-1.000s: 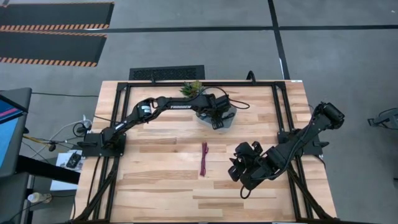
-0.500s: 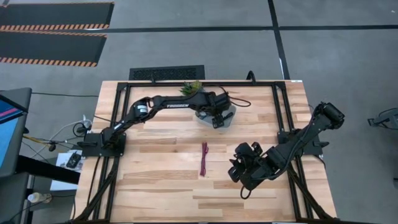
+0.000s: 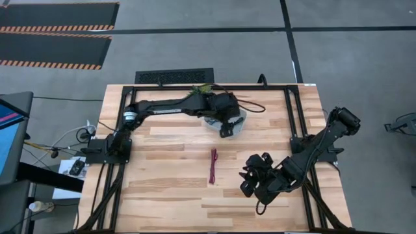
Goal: Pick and place USB-C Cables
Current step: Put the pink charger cable into the white bin
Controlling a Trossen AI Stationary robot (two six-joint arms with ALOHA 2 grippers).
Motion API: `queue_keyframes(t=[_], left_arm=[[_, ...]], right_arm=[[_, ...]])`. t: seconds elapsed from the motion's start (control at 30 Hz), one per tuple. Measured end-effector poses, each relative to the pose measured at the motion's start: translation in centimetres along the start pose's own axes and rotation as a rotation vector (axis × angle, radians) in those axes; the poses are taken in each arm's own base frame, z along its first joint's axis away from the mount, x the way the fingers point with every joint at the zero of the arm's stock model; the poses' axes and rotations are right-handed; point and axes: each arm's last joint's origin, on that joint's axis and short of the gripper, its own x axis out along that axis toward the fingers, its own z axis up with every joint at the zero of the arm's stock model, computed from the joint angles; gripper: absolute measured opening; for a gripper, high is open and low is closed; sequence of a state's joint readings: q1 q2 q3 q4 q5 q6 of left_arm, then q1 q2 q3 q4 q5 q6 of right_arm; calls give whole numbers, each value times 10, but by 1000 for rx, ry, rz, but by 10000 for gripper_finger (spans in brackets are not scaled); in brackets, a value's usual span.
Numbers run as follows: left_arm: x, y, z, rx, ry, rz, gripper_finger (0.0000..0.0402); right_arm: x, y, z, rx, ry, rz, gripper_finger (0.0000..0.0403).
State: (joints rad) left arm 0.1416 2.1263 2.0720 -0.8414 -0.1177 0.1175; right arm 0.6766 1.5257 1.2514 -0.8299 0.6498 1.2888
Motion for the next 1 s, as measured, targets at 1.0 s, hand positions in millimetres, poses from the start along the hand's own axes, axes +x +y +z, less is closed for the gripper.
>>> queue_keyframes(t=[1.0], left_arm=[[-370,-4,-101,-198,-390,143,261]], right_arm=[[118,-3,95,-1001,-83,425,264]])
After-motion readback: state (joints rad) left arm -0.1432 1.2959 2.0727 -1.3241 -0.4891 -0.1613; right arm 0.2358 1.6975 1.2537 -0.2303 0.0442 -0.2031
